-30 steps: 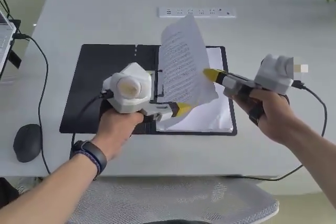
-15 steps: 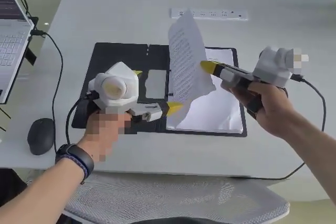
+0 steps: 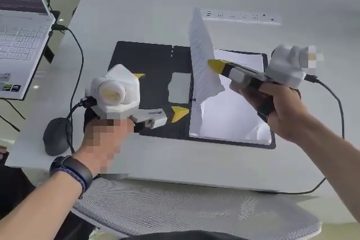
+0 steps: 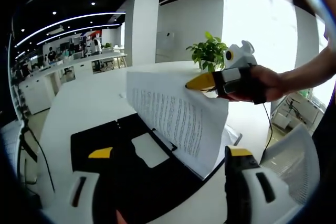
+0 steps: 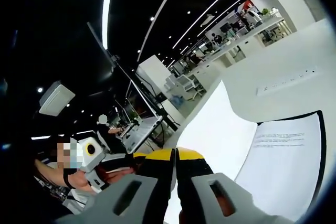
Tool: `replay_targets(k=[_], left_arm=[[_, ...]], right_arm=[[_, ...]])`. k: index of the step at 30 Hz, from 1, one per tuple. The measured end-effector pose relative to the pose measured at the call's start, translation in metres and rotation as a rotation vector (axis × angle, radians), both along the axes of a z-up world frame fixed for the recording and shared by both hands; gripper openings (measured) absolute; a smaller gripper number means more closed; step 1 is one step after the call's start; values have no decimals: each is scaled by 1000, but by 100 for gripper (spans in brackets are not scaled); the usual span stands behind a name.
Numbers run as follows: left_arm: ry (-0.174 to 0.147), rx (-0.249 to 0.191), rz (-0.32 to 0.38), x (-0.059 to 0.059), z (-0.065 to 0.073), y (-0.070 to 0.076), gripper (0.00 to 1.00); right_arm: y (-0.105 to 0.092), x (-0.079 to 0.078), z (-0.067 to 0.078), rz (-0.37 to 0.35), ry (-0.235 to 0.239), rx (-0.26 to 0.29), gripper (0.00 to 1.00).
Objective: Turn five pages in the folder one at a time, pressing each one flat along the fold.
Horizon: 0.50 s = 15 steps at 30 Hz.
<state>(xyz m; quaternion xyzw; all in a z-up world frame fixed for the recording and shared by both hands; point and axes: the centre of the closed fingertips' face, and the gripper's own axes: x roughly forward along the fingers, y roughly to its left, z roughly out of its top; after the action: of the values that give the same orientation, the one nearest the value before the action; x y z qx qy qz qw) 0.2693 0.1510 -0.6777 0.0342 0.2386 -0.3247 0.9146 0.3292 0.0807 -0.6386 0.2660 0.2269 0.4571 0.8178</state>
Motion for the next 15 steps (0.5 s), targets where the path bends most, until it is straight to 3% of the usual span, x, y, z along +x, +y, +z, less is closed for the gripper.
replay_targets(k=[15], left_arm=[[-2, -3, 39, -8, 3, 24, 84]], right_arm=[[59, -9, -11, 117, 14, -21, 0]])
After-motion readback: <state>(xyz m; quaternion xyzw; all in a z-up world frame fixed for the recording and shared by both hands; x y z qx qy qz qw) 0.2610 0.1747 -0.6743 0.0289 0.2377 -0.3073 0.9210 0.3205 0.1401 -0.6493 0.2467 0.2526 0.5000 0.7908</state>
